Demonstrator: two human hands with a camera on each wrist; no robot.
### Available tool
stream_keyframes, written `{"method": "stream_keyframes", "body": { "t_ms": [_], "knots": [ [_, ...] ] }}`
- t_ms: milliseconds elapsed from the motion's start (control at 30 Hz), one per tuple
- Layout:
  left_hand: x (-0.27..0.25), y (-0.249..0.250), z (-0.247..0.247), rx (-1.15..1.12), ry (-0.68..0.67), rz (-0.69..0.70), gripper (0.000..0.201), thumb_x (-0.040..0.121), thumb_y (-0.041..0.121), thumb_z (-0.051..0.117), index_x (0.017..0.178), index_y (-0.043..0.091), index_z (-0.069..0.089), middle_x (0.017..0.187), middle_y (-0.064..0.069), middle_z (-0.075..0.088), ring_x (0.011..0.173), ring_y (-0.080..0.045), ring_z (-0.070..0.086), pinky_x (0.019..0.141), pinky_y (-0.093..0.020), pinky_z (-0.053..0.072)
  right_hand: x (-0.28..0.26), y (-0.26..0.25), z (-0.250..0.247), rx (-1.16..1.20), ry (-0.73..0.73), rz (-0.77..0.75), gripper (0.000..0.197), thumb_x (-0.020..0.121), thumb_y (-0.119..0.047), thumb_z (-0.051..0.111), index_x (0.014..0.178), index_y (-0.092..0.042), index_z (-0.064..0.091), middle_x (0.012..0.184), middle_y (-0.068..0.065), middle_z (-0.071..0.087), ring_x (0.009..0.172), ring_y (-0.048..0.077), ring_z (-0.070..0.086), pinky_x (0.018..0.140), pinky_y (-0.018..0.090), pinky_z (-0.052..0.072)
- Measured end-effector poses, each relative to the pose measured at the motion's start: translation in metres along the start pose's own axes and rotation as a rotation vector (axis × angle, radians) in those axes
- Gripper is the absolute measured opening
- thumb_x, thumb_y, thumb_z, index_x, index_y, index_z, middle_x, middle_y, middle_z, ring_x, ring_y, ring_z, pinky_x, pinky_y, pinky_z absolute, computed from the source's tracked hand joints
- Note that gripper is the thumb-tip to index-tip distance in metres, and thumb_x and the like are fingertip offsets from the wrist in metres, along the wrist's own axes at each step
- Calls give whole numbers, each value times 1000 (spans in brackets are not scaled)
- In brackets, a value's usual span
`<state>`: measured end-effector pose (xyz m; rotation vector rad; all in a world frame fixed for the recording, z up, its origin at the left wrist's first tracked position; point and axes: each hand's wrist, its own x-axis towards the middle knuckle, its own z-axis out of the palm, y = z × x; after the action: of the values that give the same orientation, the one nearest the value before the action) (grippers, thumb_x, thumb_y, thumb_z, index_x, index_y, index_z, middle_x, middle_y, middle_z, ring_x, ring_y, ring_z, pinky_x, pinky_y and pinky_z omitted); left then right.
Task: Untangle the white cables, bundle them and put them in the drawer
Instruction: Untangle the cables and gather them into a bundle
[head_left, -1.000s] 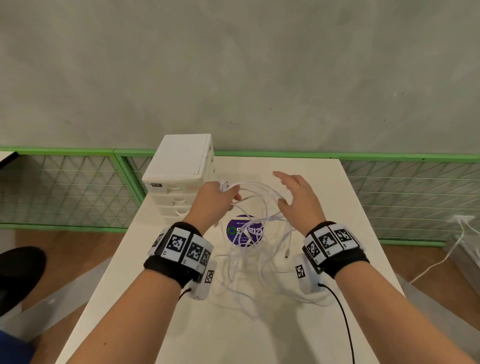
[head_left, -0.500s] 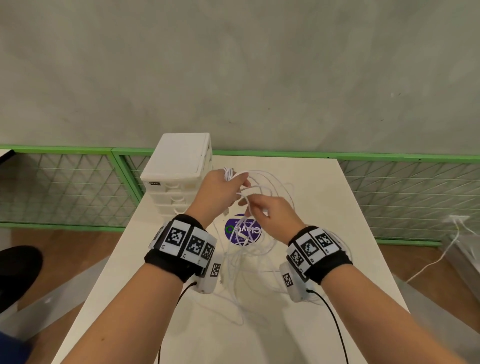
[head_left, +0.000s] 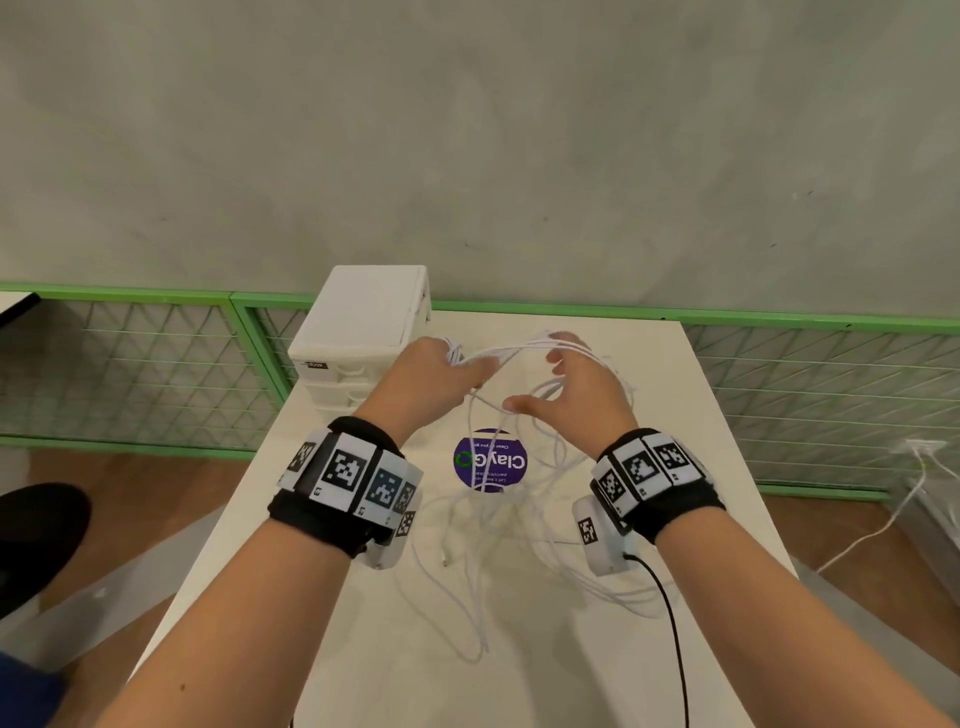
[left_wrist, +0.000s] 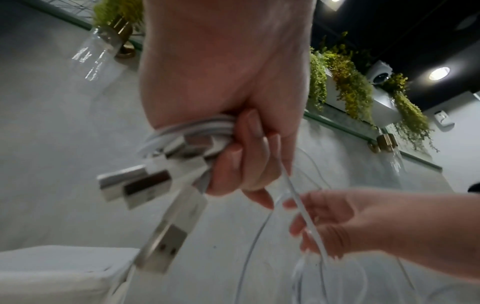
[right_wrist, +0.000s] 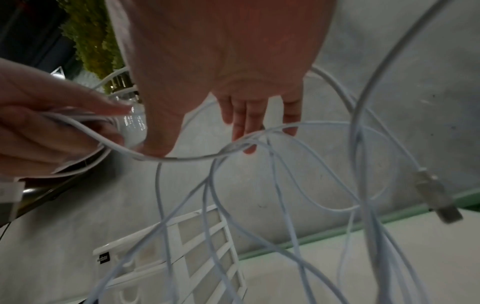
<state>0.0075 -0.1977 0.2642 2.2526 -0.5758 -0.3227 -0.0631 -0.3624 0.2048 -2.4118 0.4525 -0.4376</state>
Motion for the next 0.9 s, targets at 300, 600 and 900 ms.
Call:
{"method": "stream_keyframes", "body": {
  "t_ms": [300,600,900],
  "knots": [
    [-3,-7,13,223,-275,6,42,73,45,78,79,8,59,66,0,56,52,-12,50,44,-23,36,12,-7,-24,-428,-59,-35,124,60,-68,70,149,-25,-6,158,4,-11,145,17,-10,112,48,-15],
    [2,-5,8,-48,-93,-1,37,86,39,65,61,11,63,48,3,51,43,-11,43,45,-20,35,-17,-1,6,189,-263,-88,26,92,-16,54,115,-19,66,111,-1,69,98,13,64,91,23,46],
    [-7,18,2,-178,-150,99,42,94,33,55,60,9,61,37,7,45,33,-5,35,38,-15,30,-9,-13,4,366,50,-380,34,86,-2,58,112,-22,64,103,-15,62,87,-8,57,80,17,46]
  ]
}}
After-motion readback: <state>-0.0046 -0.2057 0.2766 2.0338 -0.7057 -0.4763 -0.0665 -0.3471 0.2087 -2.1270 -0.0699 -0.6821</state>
